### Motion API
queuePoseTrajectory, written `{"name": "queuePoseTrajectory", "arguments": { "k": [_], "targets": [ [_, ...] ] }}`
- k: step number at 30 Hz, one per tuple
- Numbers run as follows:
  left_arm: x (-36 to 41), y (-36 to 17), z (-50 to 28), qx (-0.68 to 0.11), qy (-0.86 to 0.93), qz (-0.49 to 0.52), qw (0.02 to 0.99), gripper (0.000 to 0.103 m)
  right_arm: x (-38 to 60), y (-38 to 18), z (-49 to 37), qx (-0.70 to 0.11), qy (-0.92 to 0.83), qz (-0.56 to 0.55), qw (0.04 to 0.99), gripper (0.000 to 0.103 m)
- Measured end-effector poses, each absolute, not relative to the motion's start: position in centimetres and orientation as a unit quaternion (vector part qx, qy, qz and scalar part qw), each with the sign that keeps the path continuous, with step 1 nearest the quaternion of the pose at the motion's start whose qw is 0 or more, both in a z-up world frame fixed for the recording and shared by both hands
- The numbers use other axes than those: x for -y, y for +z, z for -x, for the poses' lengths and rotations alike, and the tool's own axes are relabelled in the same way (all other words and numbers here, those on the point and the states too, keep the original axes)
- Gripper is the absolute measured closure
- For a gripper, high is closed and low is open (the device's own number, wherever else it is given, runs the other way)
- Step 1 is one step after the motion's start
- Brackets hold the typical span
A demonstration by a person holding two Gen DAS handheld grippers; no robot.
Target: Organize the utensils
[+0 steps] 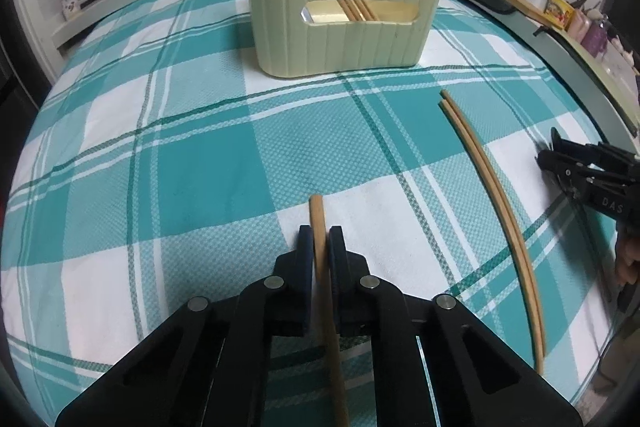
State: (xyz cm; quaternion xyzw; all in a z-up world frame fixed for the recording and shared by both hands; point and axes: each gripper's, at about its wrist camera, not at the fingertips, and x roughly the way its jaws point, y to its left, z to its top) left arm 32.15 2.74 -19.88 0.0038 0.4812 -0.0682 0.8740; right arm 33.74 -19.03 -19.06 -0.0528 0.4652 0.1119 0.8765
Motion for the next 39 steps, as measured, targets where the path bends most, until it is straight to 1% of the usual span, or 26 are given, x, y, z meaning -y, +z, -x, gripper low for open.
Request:
{"name": "queuePoseTrajectory", "arguments": {
  "k": [6,18,24,39],
  "targets": [
    [-3.4,-18.6,-31.4,-0.461,-0.063,0.020,0.885,0.098,19.5,-17.6,-32.7,-0.435,0.139,0.023,0.889,0.062],
    [-4.4,-10.6,-26.3,-0.370,-0.067,0.035,0.926,0.098,18.5,-10.6,-28.1,-0.352,0.179,0.031,0.918,0.062],
    [-5.3,-7.4,-24.0,-0.327,-0.069,0.054,0.941,0.098,18.3,-8.2,-26.0,-0.321,0.188,0.030,0.928,0.062],
    [-4.9,-4.8,-21.7,-0.286,-0.077,0.054,0.954,0.098,18.1,-5.2,-23.6,-0.279,0.194,0.028,0.940,0.062]
  ]
}}
